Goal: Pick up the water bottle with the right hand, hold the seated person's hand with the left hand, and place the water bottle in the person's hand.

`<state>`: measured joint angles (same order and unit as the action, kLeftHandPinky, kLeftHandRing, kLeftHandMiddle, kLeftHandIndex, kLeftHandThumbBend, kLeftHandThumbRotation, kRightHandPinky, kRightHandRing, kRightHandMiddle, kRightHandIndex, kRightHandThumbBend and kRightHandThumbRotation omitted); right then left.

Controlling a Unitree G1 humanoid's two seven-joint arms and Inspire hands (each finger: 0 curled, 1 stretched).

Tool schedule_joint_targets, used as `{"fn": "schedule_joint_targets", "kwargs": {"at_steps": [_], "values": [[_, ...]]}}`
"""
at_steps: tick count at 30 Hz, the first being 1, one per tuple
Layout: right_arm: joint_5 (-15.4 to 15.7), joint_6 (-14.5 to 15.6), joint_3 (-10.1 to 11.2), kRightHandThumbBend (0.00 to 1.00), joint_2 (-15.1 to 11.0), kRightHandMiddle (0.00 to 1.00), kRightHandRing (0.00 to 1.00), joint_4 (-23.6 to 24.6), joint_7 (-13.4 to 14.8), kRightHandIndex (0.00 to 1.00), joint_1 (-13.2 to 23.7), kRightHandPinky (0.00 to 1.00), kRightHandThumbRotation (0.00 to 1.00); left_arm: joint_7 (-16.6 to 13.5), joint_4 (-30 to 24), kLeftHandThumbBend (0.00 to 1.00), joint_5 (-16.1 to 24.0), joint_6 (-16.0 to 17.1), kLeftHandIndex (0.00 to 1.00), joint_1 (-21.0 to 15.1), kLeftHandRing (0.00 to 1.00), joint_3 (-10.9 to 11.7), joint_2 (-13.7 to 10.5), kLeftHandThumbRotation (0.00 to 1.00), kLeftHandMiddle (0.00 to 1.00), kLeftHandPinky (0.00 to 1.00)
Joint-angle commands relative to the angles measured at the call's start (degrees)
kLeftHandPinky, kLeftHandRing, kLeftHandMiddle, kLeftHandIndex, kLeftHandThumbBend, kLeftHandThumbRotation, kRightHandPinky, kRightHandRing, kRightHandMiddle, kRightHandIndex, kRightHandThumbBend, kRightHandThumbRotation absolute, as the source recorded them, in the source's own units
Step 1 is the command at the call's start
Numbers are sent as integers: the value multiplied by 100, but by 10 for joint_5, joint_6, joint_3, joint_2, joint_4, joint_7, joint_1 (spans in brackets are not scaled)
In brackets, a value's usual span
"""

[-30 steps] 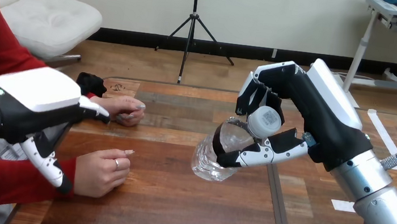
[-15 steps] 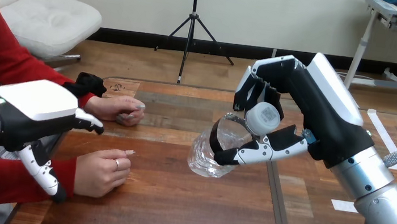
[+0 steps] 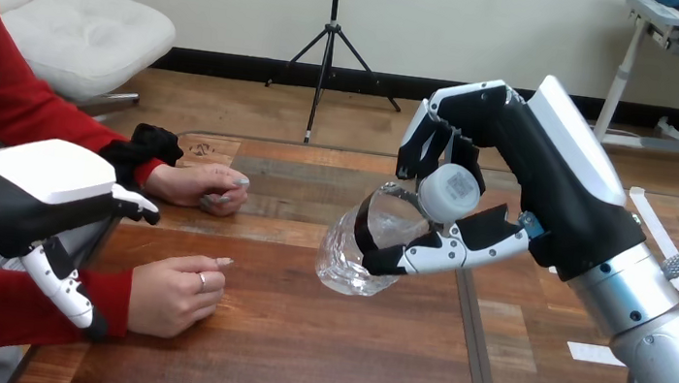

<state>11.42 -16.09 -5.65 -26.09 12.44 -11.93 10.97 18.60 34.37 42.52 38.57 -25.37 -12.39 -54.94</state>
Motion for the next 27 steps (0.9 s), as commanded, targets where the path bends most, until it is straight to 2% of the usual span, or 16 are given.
{"fn": "schedule_joint_targets", "kwargs": {"at_steps": [1, 13, 19, 27], "values": [[-16, 7, 29, 99, 13, 19, 13, 38, 6, 25, 41, 8, 1, -26, 20, 100, 10, -14, 86, -51, 82, -15, 20, 45, 85, 74], [-17, 30, 32, 100, 15, 18, 12, 60, 3, 24, 43, 8, 0, -54, 101, 100, 10, -11, 83, -87, 76, -44, 55, 41, 82, 70], [-16, 50, 34, 100, 18, 18, 12, 77, 1, 23, 43, 8, 0, -55, 134, 100, 13, -18, 83, -105, 76, -60, 70, 42, 81, 70], [-17, 65, 38, 100, 22, 17, 11, 91, 0, 22, 43, 7, 0, -83, 180, 100, 21, -27, 82, -125, 75, -82, 92, 42, 80, 69]]}}
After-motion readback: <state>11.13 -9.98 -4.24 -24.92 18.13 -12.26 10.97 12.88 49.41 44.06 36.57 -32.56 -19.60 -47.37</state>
